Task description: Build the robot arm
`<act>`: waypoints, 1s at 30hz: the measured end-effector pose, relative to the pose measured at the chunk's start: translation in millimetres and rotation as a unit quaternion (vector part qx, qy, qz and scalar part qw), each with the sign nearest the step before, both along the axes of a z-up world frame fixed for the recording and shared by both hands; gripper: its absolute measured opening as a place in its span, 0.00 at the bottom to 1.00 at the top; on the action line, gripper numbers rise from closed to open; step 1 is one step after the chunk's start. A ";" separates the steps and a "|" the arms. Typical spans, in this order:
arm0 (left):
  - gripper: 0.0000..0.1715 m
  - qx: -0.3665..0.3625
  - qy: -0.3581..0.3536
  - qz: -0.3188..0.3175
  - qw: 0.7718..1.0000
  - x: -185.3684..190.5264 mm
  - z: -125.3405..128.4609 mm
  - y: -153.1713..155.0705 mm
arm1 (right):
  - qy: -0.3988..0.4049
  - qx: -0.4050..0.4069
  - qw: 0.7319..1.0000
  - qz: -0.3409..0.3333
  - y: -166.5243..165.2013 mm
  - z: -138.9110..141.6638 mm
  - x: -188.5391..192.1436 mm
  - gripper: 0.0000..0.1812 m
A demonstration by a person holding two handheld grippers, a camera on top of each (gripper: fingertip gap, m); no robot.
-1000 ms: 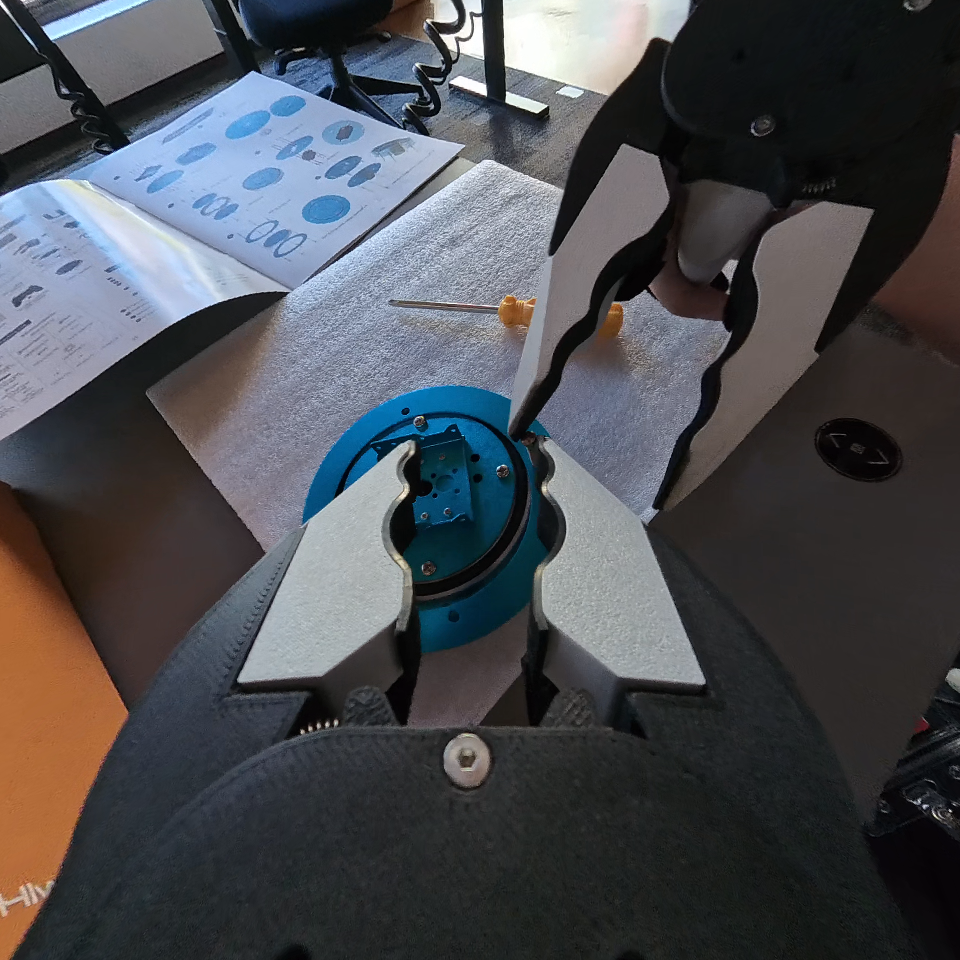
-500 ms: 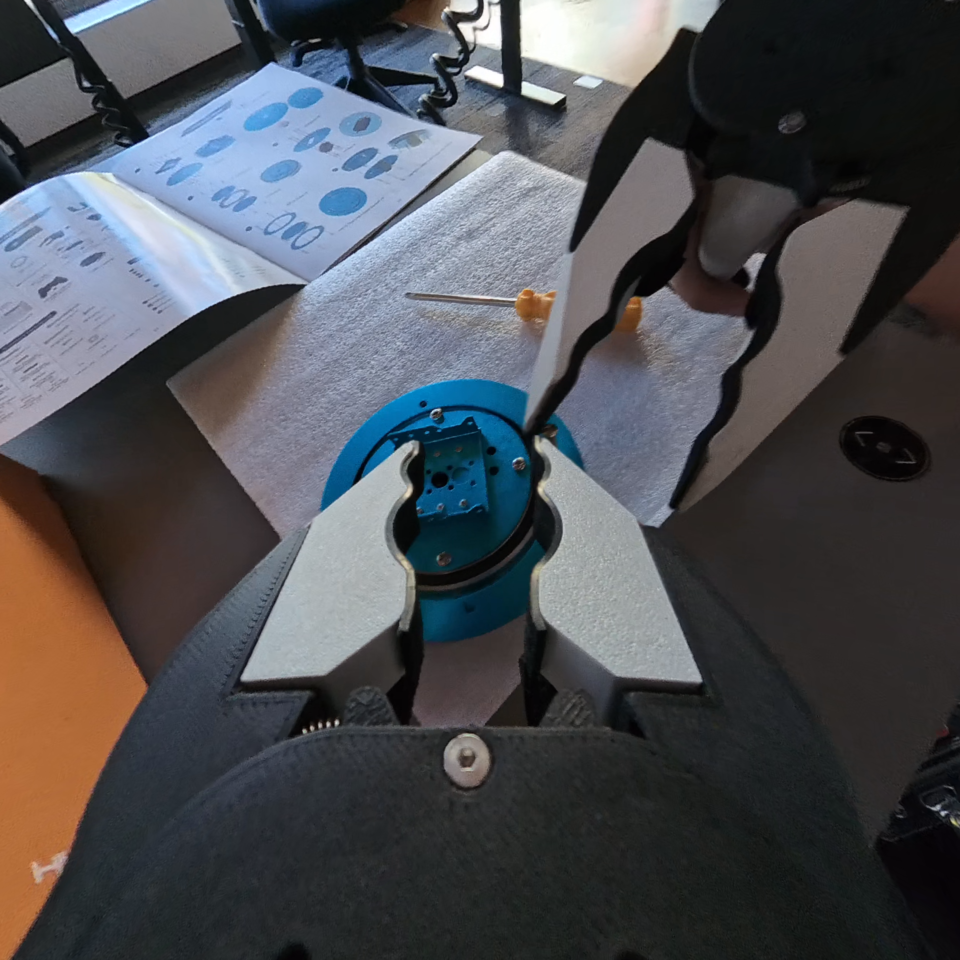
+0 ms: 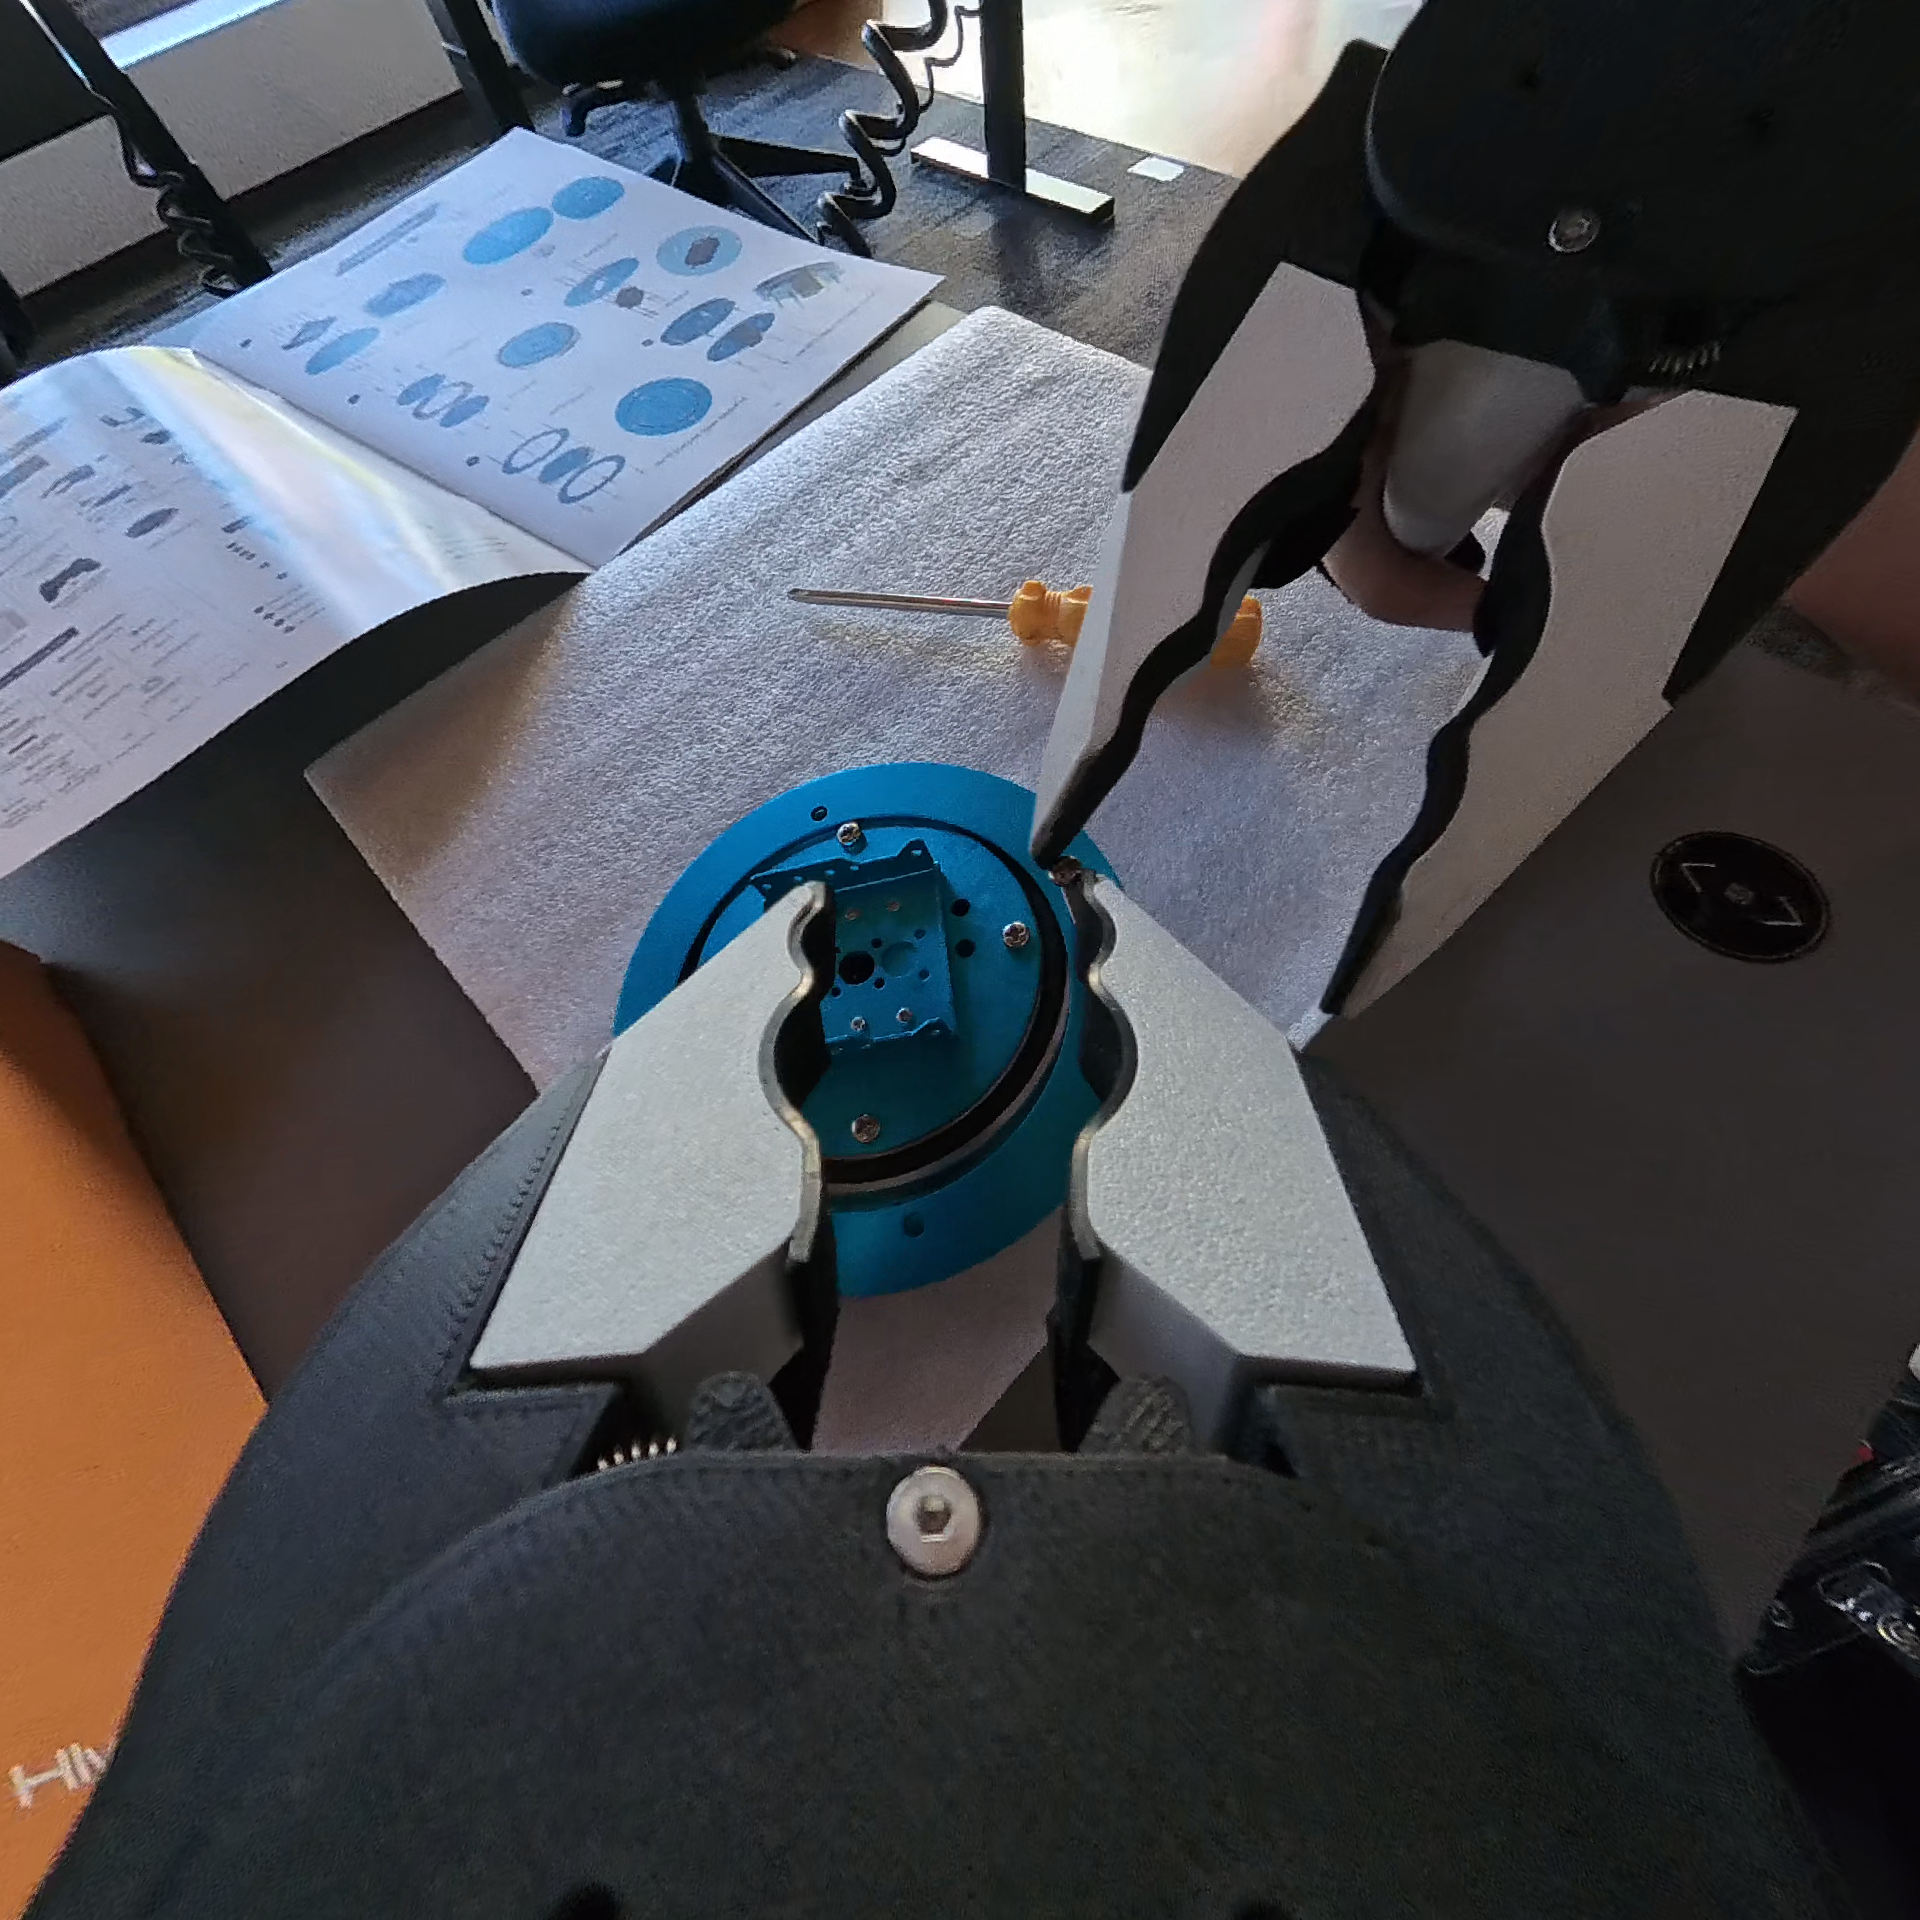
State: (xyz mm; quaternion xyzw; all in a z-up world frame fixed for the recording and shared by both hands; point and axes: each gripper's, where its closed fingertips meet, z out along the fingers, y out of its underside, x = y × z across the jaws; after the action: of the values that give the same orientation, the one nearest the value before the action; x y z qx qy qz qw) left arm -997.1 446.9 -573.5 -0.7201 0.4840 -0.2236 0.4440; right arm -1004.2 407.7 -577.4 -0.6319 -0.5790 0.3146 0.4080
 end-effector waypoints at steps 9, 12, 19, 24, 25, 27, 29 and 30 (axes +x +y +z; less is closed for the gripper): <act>0.24 -0.012 -0.018 -0.007 1.000 -3.5 4.4 -5.6 | 0.015 -0.002 1.000 -0.011 3.2 4.0 1.7 0.29; 0.25 -0.007 -0.003 0.000 1.000 -0.8 -0.4 -1.6 | -0.003 0.005 1.000 -0.003 1.9 -1.0 -3.0 0.30; 0.24 -0.009 -0.009 0.006 1.000 -8.5 2.4 -1.1 | 0.008 0.006 1.000 -0.021 3.4 3.0 8.4 0.28; 0.25 -0.005 -0.013 -0.013 1.000 4.5 3.9 -6.1 | 0.003 0.006 1.000 -0.011 3.4 1.1 1.5 0.30; 0.25 -0.005 -0.007 -0.008 1.000 4.5 1.7 -3.8 | -0.002 0.009 1.000 -0.008 2.0 -0.4 0.1 0.30; 0.26 -0.006 -0.004 0.000 1.000 2.9 0.4 -0.5 | -0.010 0.012 1.000 -0.007 0.1 -3.2 0.6 0.30; 0.27 -0.011 -0.006 0.005 1.000 0.2 -0.1 0.5 | -0.010 0.011 1.000 -0.009 -1.6 -3.6 3.4 0.30; 0.27 -0.012 -0.005 0.005 1.000 -1.0 -0.1 0.4 | -0.009 0.009 1.000 -0.009 -2.8 -3.4 5.1 0.28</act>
State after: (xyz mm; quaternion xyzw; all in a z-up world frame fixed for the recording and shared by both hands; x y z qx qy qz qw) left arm -998.1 447.3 -573.6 -0.7267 0.4754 -0.2305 0.4391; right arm -999.1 404.9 -580.8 -0.6361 -0.5797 0.3006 0.4112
